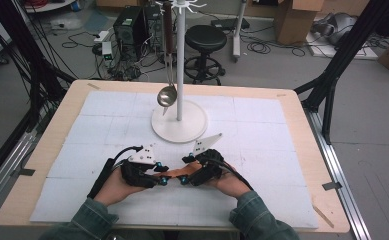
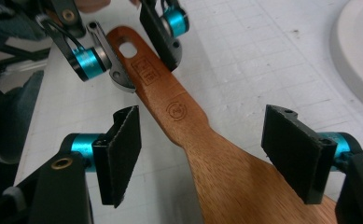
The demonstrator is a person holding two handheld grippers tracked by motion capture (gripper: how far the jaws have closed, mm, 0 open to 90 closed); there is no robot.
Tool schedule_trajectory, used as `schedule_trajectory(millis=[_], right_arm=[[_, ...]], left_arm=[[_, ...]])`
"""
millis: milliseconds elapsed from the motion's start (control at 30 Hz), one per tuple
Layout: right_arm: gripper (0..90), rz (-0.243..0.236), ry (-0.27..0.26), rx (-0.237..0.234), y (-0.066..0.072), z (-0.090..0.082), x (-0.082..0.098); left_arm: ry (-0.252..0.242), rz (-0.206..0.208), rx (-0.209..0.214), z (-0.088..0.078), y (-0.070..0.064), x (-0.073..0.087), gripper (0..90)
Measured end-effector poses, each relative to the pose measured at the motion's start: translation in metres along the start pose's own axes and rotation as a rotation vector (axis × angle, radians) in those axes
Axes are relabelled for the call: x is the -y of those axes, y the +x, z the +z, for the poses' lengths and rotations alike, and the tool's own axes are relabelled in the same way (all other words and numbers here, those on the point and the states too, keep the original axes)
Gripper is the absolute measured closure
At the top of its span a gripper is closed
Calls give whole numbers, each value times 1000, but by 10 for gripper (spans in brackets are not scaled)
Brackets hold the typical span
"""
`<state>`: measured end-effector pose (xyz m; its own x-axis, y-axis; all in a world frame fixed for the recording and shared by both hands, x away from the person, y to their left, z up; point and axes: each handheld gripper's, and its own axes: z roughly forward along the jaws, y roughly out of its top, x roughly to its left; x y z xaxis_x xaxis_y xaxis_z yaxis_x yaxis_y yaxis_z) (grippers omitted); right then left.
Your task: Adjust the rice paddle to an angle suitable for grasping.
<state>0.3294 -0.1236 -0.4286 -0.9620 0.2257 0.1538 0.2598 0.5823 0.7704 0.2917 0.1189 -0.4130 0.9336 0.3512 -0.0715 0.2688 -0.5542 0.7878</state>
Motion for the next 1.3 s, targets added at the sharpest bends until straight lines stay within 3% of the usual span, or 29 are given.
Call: schedule_trajectory(millis=[400,800,1300], right_arm=[[321,-27,27,-18,1,8,0],[449,-66,58,-45,3,17,-3],[577,-166,74,-73,8,17,-8]], left_arm=[[0,7,5,2,-1,-3,653],[6,13,12,2,-2,-4,653],[-7,3,32,1,0,-5,659]])
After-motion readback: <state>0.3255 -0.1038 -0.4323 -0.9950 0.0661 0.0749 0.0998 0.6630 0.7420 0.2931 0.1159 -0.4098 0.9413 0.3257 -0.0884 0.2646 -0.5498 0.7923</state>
